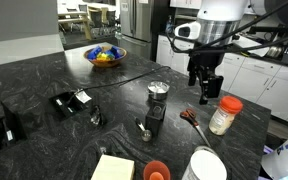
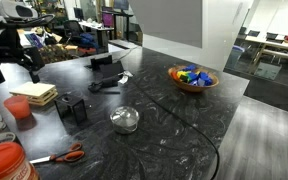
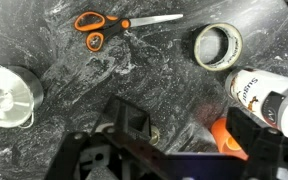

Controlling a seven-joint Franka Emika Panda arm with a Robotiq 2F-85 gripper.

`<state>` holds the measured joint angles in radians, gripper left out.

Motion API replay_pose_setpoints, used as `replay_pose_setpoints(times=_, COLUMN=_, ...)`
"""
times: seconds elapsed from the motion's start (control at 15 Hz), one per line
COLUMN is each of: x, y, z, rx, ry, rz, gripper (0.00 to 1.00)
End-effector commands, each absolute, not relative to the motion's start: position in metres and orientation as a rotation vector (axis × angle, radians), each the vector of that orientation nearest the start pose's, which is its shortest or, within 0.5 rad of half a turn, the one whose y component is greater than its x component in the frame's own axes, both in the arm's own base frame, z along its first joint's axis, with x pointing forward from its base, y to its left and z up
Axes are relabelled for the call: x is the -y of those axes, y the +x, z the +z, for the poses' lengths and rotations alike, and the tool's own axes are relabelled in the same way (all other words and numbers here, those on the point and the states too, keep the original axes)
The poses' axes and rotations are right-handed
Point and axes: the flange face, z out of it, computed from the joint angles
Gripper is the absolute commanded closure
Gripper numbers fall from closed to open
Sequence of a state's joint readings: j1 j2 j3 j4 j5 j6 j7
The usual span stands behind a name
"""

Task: Move the masking tape to the left

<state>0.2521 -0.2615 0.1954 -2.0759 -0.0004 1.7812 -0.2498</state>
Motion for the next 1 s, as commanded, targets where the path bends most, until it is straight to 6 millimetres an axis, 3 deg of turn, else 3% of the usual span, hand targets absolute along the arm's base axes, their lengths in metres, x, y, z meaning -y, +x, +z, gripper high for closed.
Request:
replay_pose_setpoints(times=0.0, x=-0.219, y=0.412, z=0.526, rx=1.211, ry=-2.986, rz=0.023, gripper=0.00)
replay_pose_setpoints(times=0.67, x=-0.222, y=0.386, z=0.429, rx=1.374, ry=-2.813, rz=-0.026, gripper=0.00)
replay_pose_setpoints(times=0.93, x=-0.224, y=0.393, z=0.428, rx=1.351, ry=-2.847, rz=0.037, gripper=0.00)
